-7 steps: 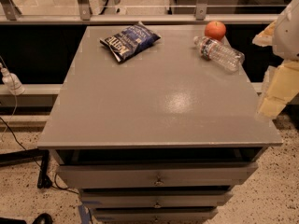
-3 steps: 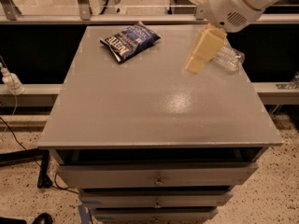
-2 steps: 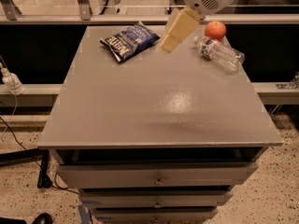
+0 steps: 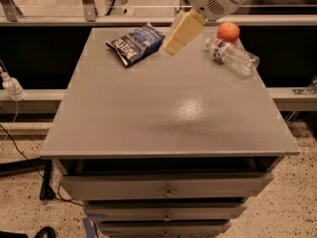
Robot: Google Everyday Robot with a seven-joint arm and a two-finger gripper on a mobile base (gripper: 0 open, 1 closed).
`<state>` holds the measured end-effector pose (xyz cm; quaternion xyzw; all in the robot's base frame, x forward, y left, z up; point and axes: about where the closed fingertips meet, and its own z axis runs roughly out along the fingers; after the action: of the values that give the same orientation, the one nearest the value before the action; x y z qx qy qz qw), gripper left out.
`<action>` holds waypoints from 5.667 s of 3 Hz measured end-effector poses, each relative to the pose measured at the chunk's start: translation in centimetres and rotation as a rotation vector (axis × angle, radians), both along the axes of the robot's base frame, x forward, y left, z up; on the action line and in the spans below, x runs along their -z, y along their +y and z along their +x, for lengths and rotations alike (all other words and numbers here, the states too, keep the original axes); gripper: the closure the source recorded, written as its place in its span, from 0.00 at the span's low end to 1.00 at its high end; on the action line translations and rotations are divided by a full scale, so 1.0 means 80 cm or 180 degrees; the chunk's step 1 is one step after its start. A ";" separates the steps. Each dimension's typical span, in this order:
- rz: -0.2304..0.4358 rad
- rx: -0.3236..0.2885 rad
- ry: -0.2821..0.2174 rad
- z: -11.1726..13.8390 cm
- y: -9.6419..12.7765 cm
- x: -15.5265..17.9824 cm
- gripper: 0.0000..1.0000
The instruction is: Move blue chip bag near apple
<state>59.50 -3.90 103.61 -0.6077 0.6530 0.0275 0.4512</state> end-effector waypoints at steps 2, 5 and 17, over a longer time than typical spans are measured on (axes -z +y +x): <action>0.0597 0.0383 0.0088 0.121 0.080 0.059 0.00; 0.0622 0.0616 0.0533 0.233 0.135 0.191 0.00; -0.0054 0.0709 -0.0777 0.338 -0.077 0.071 1.00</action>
Offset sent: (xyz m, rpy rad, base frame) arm 0.1606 0.1048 -0.0780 0.2893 0.0569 -0.1774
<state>86.56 -10.07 97.95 -0.5341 0.6568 -0.1023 0.5223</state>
